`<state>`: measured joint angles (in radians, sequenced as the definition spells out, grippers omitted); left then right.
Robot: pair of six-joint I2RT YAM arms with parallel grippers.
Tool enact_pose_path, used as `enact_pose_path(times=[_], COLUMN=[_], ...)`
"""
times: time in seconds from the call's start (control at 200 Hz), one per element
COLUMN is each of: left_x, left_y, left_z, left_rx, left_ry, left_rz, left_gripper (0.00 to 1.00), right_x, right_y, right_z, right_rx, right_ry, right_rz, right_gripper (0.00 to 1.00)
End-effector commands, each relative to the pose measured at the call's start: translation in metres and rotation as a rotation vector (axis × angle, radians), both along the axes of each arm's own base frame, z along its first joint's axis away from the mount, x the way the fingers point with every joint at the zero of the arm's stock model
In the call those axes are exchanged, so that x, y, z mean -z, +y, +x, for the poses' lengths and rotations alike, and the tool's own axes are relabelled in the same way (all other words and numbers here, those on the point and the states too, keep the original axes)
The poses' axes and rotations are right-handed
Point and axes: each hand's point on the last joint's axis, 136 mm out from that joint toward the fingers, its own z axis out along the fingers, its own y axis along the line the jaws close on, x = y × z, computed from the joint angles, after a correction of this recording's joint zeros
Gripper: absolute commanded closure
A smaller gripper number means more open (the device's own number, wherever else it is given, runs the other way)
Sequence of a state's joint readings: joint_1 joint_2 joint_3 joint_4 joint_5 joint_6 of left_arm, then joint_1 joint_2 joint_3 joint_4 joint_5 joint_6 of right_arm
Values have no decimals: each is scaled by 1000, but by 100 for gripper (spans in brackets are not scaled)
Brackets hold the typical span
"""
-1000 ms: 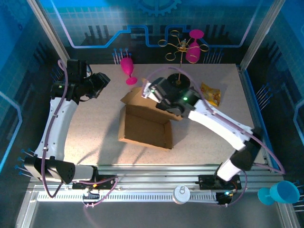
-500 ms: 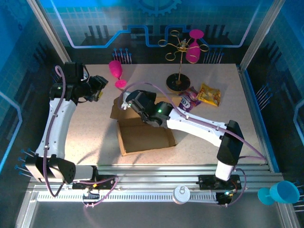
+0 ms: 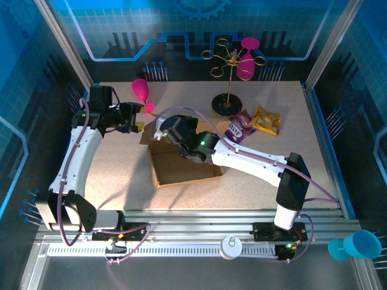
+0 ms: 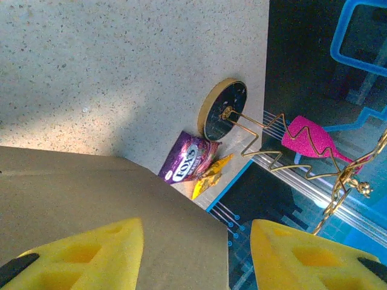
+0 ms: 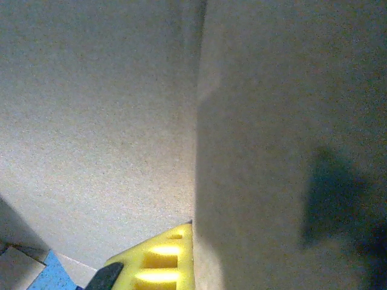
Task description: Fold the paper box
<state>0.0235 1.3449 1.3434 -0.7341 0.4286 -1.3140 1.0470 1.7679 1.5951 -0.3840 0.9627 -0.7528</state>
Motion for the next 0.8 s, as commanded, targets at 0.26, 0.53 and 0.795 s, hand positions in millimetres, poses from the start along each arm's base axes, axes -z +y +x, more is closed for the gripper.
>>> enact_pose_path(times=[0.26, 0.53, 0.795], left_x=[-36, -10, 6], left_y=[2, -11, -35], left_z=[-40, -45, -15], left_rx=[-68, -239, -296], left_ry=[-15, 127, 173], left_rz=[-56, -277, -401], left_gripper=[49, 43, 37], right_x=[-13, -13, -14], right_y=[-7, -9, -4], right_z=[12, 13, 11], right_rx=[42, 54, 48], right_ry=[-26, -21, -20], right_rz=[-4, 5, 11], right_gripper=[100, 100, 100])
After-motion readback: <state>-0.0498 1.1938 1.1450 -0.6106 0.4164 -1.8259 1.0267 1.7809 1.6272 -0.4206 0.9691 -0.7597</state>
